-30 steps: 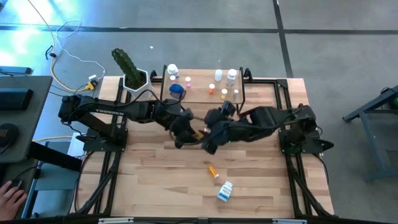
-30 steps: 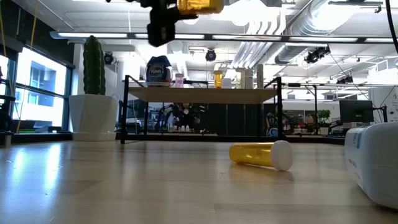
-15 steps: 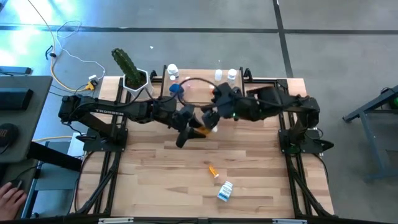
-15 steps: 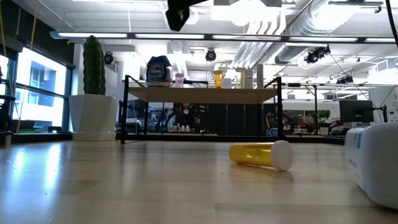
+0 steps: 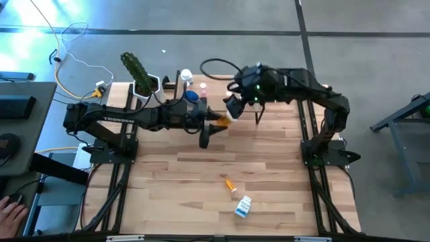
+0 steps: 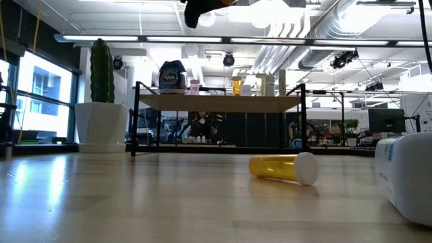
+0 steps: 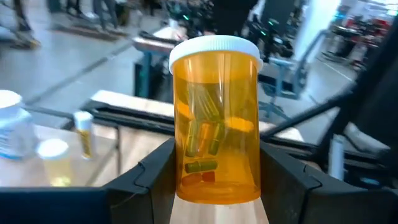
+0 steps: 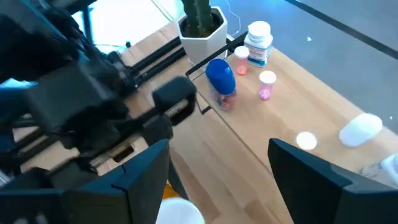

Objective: Pick and place medicine bottles onto shelf by color
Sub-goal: Put the orange large pill bottle on the shelf

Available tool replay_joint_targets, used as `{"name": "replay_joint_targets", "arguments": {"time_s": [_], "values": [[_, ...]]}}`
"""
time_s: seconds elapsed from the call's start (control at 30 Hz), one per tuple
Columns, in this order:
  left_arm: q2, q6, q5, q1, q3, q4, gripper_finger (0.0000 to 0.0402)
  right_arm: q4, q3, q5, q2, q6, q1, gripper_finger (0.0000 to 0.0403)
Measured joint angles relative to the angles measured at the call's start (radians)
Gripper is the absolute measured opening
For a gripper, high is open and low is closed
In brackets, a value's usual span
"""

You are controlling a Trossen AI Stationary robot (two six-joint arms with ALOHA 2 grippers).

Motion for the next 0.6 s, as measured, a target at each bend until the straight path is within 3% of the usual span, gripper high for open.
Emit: {"name": "replay_joint_targets", "arguments": {"time_s": [0.27, 0.6], "values": [[0.0, 0.042, -0.115, 0.033, 0.0, 0.009, 0.0172, 0.03, 0.0, -0.232, 0.0, -0.177, -0.157, 0.0262], [0.0, 0.043, -0.163, 0.07, 0.0, 0.08, 0.0172, 0.065, 0.0, -0.635, 0.0, -0.296, -0.338, 0.0262]]}}
